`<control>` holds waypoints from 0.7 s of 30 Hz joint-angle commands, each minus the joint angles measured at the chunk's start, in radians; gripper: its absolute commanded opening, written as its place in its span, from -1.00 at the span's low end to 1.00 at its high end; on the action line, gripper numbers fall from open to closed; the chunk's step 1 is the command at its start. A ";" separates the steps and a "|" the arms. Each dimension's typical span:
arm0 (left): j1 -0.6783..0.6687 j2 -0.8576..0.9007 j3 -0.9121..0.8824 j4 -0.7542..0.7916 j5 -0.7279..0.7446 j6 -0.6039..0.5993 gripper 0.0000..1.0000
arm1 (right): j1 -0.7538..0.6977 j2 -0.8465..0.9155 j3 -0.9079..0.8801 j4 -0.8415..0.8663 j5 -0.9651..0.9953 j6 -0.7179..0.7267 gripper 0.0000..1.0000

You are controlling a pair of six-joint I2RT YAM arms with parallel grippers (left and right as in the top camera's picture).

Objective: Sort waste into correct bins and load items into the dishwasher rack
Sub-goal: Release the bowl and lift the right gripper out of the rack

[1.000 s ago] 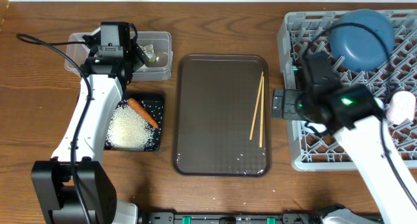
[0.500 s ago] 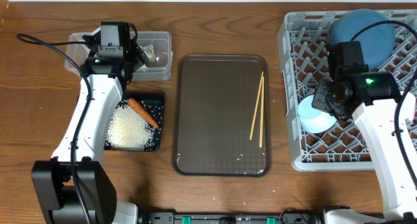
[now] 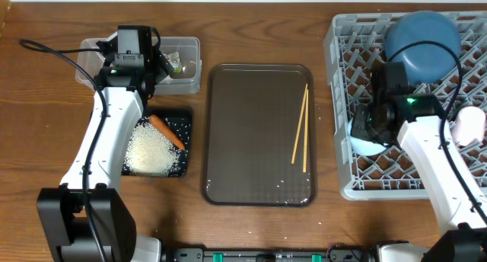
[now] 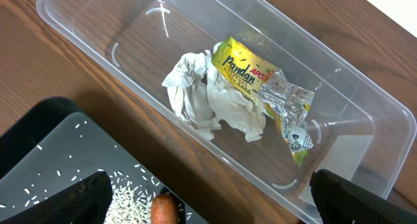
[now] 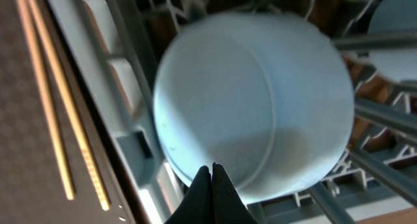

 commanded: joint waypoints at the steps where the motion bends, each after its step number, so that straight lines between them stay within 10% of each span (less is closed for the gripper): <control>1: 0.000 0.009 0.000 0.000 -0.005 0.005 0.99 | -0.019 -0.001 -0.014 -0.002 0.040 -0.016 -0.98; 21: 0.000 0.009 0.000 0.000 -0.005 0.005 0.99 | 0.021 -0.013 0.259 -0.226 -0.085 -0.026 -0.97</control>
